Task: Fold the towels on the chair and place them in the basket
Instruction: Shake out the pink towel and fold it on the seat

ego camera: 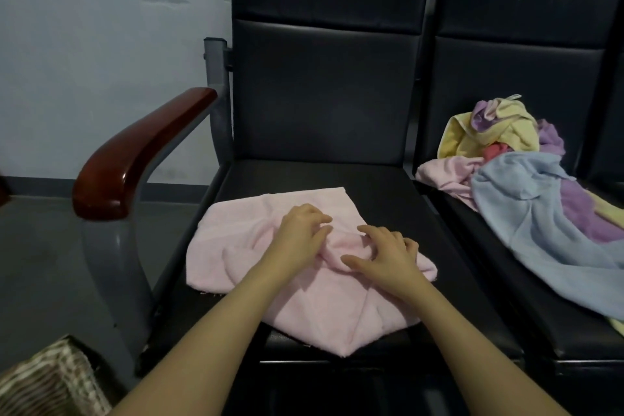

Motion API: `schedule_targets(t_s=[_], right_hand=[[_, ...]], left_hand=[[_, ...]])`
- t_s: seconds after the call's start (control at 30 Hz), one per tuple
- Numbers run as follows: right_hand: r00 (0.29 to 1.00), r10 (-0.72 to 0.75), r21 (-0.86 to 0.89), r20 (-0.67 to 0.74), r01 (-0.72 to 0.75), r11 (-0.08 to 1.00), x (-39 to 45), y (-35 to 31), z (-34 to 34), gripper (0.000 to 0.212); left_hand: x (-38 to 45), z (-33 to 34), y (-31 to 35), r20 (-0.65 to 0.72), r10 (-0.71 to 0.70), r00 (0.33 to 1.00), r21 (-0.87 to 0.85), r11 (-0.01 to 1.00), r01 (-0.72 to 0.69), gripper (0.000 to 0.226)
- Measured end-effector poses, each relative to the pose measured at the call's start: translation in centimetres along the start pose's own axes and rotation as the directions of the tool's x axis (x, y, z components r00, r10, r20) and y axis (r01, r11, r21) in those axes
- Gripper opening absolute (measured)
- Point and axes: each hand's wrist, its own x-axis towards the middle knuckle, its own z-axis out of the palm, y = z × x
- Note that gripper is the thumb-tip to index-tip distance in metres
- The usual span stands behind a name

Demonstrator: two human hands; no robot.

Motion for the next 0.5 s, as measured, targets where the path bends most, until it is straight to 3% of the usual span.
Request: schedule_targets(t_s=[0.07,0.23,0.33,0.4,0.5], right_hand=[[1.000,-0.019,0.077,-0.016,0.020,0.997,-0.3,0.4,-0.3,0.061],[0.988,-0.023,0.124,-0.155,0.043,0.991,-1.0,1.7,-1.3,0.020],[0.968,-0.043,0.038,-0.247,0.054,0.998,-1.4,1.6,-1.7,0.017],[0.973,-0.058,-0.015,-0.225,0.056,0.998,-1.7,1.6,-1.8,0.016],[0.988,-0.047,-0.083,-0.146,0.035,0.996,-2.3,1.8,-1.8,0.030]], left_hand=[[0.0,1.3,0.0,0.098,0.004,0.995,0.104,0.994,-0.015,0.030],[-0.8,2.4,-0.2,0.281,0.045,0.959,0.266,0.956,-0.122,0.035],[-1.2,2.6,-0.4,0.259,0.069,0.963,0.276,0.951,-0.142,0.036],[-1.4,2.8,-0.4,0.191,0.062,0.980,0.250,0.962,-0.110,0.035],[-1.7,3.2,0.0,0.113,-0.017,0.993,0.222,0.975,-0.009,0.034]])
